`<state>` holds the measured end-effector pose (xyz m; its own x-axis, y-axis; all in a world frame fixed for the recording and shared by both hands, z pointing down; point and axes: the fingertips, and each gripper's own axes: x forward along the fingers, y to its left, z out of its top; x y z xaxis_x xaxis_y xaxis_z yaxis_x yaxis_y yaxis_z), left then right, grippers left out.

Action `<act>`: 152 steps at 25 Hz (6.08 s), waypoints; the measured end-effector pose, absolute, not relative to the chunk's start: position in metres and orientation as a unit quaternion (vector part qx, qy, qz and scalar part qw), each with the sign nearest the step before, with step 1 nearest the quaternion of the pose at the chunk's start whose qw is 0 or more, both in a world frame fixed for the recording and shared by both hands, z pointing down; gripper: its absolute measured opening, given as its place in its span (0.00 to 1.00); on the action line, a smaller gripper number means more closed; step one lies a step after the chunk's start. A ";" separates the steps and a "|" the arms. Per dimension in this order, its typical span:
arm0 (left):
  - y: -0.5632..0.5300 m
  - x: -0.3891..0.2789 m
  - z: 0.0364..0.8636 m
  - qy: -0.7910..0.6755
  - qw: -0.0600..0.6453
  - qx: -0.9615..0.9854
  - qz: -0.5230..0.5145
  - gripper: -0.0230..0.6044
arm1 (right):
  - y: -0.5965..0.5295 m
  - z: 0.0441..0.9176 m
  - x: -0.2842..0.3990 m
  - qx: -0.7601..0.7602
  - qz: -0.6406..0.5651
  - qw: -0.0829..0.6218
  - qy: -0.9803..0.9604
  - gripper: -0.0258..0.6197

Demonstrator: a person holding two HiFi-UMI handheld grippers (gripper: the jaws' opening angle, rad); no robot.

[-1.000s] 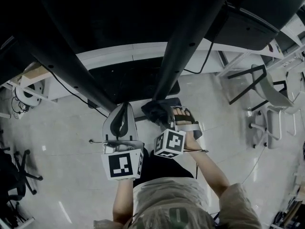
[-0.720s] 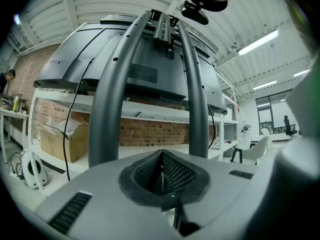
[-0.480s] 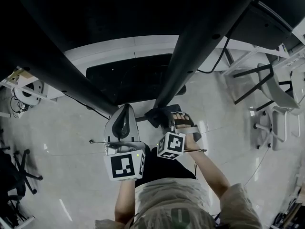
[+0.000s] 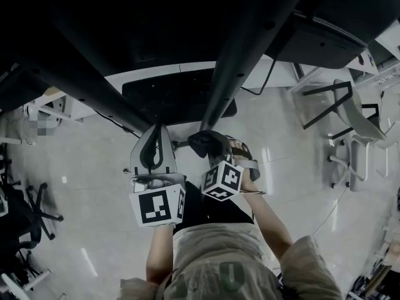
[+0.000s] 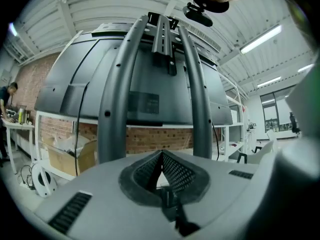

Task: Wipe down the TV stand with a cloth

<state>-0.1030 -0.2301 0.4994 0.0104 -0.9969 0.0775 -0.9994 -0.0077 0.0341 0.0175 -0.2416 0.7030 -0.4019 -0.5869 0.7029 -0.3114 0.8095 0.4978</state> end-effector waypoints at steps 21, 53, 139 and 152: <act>-0.168 -0.173 0.311 -0.708 -0.062 0.702 -0.044 0.06 | -0.207 0.418 -0.031 0.392 0.180 0.019 -0.902 0.13; -0.144 -0.225 0.152 -0.628 -0.169 0.757 -0.068 0.06 | -0.174 -0.008 -0.167 0.547 -0.547 0.099 -0.626 0.13; -0.168 -0.253 0.279 -0.687 -0.054 0.725 -0.020 0.06 | -0.216 0.271 -0.183 0.403 -0.471 0.326 -0.714 0.13; -0.167 -0.248 0.374 -0.716 -0.017 0.698 -0.012 0.06 | -0.209 0.381 -0.177 0.356 -0.463 0.332 -0.741 0.13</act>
<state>-0.2483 -0.1672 0.3736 -0.0247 -0.9988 -0.0414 -0.9997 0.0250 -0.0065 -0.1773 -0.2093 0.3815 -0.5260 -0.8351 0.1611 -0.2206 0.3169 0.9224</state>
